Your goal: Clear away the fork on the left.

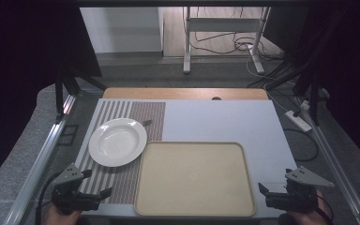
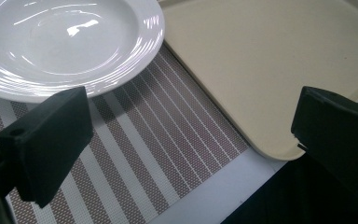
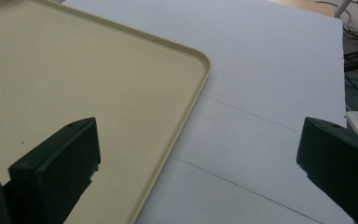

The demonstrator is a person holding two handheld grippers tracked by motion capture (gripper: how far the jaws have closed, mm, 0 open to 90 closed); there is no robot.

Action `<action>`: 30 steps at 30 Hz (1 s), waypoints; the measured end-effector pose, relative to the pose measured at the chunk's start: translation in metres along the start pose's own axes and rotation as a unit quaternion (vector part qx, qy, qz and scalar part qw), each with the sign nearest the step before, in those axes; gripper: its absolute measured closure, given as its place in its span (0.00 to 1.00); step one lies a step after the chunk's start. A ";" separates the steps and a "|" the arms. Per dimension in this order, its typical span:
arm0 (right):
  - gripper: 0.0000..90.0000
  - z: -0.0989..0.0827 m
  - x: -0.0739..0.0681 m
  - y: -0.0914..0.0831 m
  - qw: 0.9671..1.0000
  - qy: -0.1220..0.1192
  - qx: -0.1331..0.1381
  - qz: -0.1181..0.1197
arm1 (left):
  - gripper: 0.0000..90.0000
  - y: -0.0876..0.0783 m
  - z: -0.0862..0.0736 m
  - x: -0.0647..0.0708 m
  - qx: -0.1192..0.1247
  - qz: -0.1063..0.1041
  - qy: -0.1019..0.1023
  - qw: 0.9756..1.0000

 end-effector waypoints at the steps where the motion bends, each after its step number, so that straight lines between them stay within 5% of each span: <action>1: 0.00 0.000 0.000 0.000 1.000 -0.001 0.000 0.000 | 0.00 0.000 0.000 -0.001 0.000 -0.001 -0.005 1.000; 24: 0.00 0.000 -0.002 0.001 1.000 -0.012 -0.005 -0.002 | 0.00 0.001 0.000 -0.005 -0.007 -0.006 -0.024 1.000; 30: 0.00 0.000 -0.002 0.001 1.000 -0.014 -0.006 -0.002 | 0.00 0.005 0.004 -0.003 0.003 -0.004 -0.011 1.000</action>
Point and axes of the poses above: each handheld gripper's, and its own axes: y roughly forward along the jaws, z roughly out of its top, x roughly to its right, the point moved 5 cm from there along y, roughly forward along the jaws, and after that the axes turned 3 degrees about y, right-handed, at the moved point
